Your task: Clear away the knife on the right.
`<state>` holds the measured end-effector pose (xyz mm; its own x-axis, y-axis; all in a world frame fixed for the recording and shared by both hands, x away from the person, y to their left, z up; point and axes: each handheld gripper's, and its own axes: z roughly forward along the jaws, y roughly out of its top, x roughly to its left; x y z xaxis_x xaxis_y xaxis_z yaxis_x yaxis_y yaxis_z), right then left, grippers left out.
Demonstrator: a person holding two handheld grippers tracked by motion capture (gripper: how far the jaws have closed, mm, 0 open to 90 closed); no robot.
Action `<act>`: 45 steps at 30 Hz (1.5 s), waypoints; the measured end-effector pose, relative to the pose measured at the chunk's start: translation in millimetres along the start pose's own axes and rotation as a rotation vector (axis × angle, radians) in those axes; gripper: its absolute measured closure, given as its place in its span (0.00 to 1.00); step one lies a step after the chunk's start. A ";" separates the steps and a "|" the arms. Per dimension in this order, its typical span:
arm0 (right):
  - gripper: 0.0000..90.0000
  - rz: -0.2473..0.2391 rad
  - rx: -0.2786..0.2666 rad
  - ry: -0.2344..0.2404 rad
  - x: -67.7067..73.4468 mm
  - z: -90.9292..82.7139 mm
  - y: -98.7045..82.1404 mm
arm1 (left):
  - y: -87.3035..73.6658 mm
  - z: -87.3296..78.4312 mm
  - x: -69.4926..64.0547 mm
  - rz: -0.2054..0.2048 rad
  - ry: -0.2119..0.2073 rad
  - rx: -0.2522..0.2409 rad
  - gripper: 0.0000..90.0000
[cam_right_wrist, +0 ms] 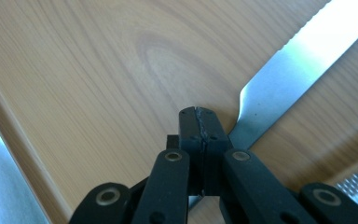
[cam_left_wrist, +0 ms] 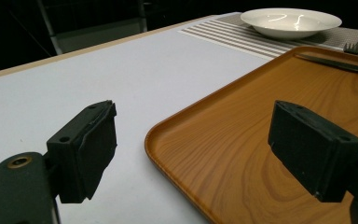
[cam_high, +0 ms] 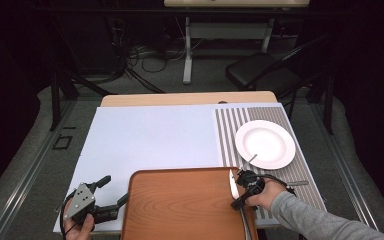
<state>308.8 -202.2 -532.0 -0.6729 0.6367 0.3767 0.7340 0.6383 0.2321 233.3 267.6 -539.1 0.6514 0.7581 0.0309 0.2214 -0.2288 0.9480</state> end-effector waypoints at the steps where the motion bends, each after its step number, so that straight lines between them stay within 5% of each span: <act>1: 1.00 0.002 -0.016 -0.001 -0.6 0.6 -1.3 | 0.0 0.0 0.0 0.000 0.000 0.000 0.17; 16: 1.00 0.016 -0.001 0.003 -6.6 -4.0 -9.4 | 0.1 0.0 -0.3 0.002 0.004 0.002 0.17; 17: 1.00 0.044 0.014 0.003 -4.9 -5.2 -9.8 | 0.1 0.0 -0.4 0.002 0.004 0.002 0.17; 27: 0.93 0.017 -0.006 0.006 4.2 -6.7 -9.3 | -0.1 -0.2 -0.3 -0.001 0.002 0.000 0.17; 29: 0.88 -0.039 -0.030 0.003 3.9 -7.3 -8.2 | -0.2 -0.2 -0.2 -0.003 0.002 0.000 0.17; 37: 0.75 -0.087 -0.087 -0.018 7.0 -14.6 -3.1 | 0.1 0.2 -0.3 0.000 0.003 0.002 0.17; 45: 0.58 -0.194 -0.147 -0.073 10.2 -16.6 -2.0 | 0.0 0.0 -0.2 -0.003 0.003 0.000 0.17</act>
<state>302.0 -204.2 -513.7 -0.8033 0.5416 0.2478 0.5927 0.6852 0.4234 233.1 267.5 -539.1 0.6487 0.7605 0.0286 0.2233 -0.2262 0.9482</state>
